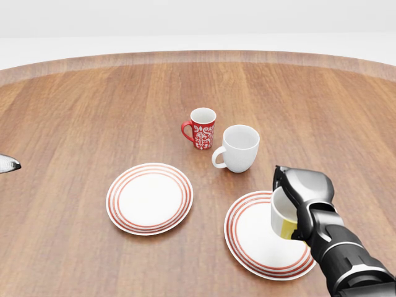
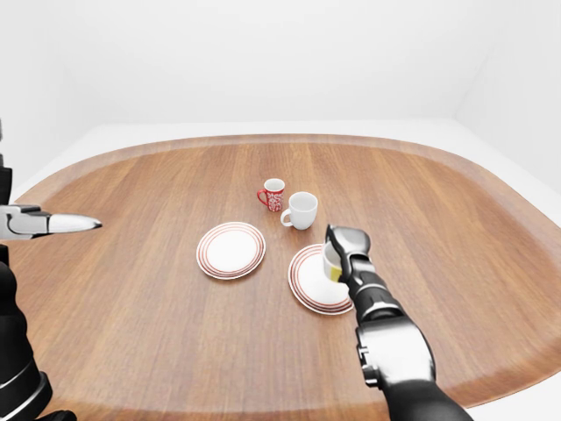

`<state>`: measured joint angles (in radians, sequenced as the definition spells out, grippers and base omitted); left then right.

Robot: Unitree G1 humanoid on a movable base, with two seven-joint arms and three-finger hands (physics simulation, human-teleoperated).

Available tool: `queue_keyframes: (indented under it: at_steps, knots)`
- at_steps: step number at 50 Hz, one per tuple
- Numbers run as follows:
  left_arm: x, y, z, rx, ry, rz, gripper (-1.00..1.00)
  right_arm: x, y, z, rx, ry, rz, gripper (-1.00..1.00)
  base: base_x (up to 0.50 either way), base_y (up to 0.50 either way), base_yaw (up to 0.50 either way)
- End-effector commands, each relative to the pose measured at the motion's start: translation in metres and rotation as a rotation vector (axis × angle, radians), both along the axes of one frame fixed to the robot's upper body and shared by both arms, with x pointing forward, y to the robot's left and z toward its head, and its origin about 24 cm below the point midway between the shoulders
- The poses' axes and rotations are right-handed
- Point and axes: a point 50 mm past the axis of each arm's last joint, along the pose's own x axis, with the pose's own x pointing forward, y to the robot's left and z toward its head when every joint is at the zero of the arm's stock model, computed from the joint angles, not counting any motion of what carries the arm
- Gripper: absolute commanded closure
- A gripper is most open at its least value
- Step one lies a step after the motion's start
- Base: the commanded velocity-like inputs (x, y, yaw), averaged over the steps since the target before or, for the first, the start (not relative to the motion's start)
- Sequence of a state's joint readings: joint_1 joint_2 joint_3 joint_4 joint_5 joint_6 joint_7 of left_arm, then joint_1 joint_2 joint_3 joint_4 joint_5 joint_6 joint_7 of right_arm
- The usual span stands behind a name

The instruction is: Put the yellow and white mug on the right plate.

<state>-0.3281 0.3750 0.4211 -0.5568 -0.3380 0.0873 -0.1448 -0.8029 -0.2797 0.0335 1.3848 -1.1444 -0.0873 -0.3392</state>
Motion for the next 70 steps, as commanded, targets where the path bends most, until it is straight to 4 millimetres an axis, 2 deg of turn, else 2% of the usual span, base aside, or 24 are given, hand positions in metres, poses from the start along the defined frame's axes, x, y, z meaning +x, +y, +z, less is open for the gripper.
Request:
queue_keyframes:
  at_steps: [1, 19, 40, 42, 43, 70]
  knots:
    - [-0.0002, -0.0001, 0.0003, 0.0, -0.002, 0.0, -1.0, 0.0033, 0.004, 0.0047, -0.06, -0.027, 0.042, 1.0, 0.0, 0.0, 0.0]
    - [0.0005, -0.0006, -0.0009, 0.004, 0.005, 0.001, -1.0, 0.0091, 0.0084, 0.012, -0.05, -0.037, 0.051, 1.0, 0.0, 0.0, 0.0]
    - [-0.001, -0.0004, 0.0016, 0.005, -0.009, 0.0, -1.0, 0.0072, 0.0083, 0.009, -0.037, -0.027, 0.044, 1.0, 0.0, 0.0, 0.0]
    - [-0.0006, -0.0004, 0.0011, 0.005, -0.005, 0.0, -1.0, 0.0063, 0.0085, 0.0074, -0.036, -0.023, 0.043, 0.92, 0.0, 0.0, 0.0]
    - [-0.0011, -0.0005, 0.0014, 0.005, -0.008, 0.0, -1.0, 0.0061, 0.0084, 0.0071, -0.035, -0.02, 0.043, -1.0, 0.0, 0.0, 0.0]
    - [-0.0007, -0.0007, 0.0006, 0.002, -0.004, -0.002, -1.0, 0.0074, 0.008, 0.0085, -0.03, -0.008, 0.041, -1.0, 0.0, 0.0, 0.0]
